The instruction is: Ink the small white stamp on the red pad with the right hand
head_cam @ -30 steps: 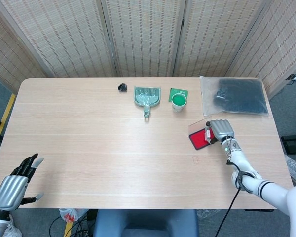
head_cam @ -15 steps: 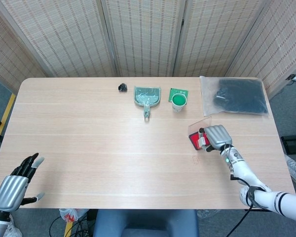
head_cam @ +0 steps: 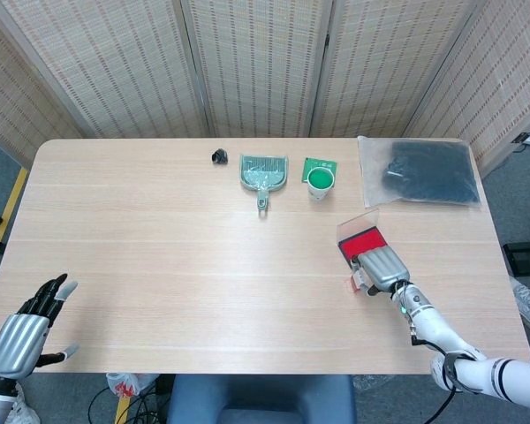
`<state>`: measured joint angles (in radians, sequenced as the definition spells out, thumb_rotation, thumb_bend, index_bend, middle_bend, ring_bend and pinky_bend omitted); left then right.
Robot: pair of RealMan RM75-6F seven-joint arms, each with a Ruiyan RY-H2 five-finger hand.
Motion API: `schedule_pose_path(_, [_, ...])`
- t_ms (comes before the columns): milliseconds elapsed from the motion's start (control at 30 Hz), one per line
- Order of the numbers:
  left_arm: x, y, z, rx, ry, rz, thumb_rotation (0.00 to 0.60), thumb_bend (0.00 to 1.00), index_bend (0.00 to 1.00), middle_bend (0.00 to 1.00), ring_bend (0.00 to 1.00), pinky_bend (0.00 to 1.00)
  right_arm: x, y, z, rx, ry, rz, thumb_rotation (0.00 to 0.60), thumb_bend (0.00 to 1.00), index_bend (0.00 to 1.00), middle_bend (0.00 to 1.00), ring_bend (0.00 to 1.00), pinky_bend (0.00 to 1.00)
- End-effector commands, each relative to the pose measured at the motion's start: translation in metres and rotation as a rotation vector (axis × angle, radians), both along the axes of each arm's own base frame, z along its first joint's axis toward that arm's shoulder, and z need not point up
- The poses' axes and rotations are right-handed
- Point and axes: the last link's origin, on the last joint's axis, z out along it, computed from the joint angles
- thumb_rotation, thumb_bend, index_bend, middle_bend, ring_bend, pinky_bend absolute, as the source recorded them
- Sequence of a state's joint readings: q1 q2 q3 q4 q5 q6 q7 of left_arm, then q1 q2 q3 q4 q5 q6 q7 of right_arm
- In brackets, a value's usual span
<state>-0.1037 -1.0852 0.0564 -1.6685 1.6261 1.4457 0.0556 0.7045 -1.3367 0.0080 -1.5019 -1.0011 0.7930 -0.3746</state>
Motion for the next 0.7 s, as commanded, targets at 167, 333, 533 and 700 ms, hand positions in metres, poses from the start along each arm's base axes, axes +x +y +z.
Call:
schedule_pose_path(167, [0.0, 0.0, -0.001, -0.001, 0.004, 0.003, 0.6, 0.07, 0.0, 0.0, 0.01, 0.27, -0.007, 0.0, -0.003, 0.006, 0.011, -0.009, 0.6, 0.36, 0.87, 0.9, 0.77, 0.78])
schedule_pose_path(333, [0.0, 0.0, -0.001, -0.003, 0.007, 0.005, 0.6, 0.07, 0.0, 0.0, 0.01, 0.27, -0.01, -0.001, -0.006, 0.027, 0.005, -0.026, 0.6, 0.34, 0.87, 0.87, 0.76, 0.78])
schedule_pose_path(533, [0.0, 0.0, -0.001, 0.001, 0.007, 0.008, 0.6, 0.07, 0.0, 0.0, 0.01, 0.27, -0.012, -0.002, -0.009, 0.041, 0.012, -0.029, 0.6, 0.33, 0.86, 0.83, 0.76, 0.78])
schedule_pose_path(700, [-0.001, 0.0, -0.001, -0.001, 0.011, 0.014, 0.6, 0.07, 0.0, 0.0, 0.01, 0.27, -0.014, -0.003, -0.008, 0.044, 0.015, -0.038, 0.6, 0.31, 0.75, 0.79, 0.75, 0.78])
